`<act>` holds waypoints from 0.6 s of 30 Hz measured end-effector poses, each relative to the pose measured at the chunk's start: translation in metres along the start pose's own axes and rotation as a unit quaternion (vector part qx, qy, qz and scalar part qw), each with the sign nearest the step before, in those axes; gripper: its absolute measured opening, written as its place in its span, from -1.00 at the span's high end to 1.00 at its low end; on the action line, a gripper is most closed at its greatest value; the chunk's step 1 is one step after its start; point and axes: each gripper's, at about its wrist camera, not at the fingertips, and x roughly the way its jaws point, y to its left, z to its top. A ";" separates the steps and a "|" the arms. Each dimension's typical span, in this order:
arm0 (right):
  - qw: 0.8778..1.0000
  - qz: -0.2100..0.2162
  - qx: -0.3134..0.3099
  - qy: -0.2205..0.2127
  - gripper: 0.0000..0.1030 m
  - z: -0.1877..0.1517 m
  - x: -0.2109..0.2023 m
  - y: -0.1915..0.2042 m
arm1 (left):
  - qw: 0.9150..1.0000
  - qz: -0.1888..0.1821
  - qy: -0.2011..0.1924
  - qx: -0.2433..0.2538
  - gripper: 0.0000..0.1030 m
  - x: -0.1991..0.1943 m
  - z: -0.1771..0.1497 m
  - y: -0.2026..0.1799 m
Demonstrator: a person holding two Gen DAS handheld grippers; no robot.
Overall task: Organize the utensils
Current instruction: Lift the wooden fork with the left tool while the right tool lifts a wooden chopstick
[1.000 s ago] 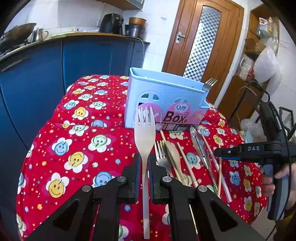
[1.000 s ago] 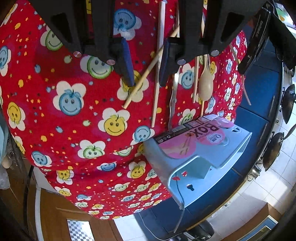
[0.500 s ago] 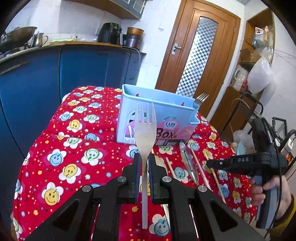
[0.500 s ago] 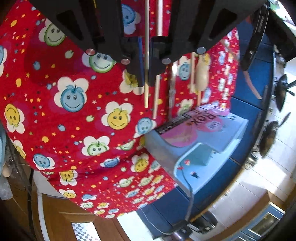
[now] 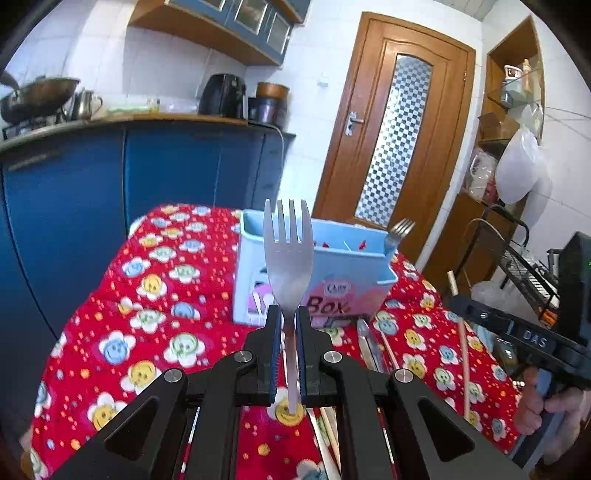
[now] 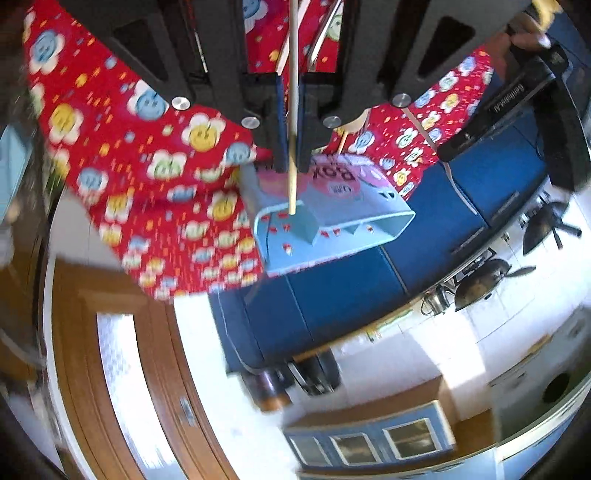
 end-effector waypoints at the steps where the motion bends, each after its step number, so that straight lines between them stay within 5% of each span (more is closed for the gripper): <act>1: 1.000 -0.007 -0.016 -0.013 0.88 0.001 -0.003 0.004 | 1.000 0.002 -0.007 0.003 0.85 0.000 0.002 -0.001; 18: 0.982 -0.054 -0.129 -0.125 0.88 0.023 -0.017 0.032 | 0.990 0.032 -0.127 0.058 0.85 0.001 0.040 -0.024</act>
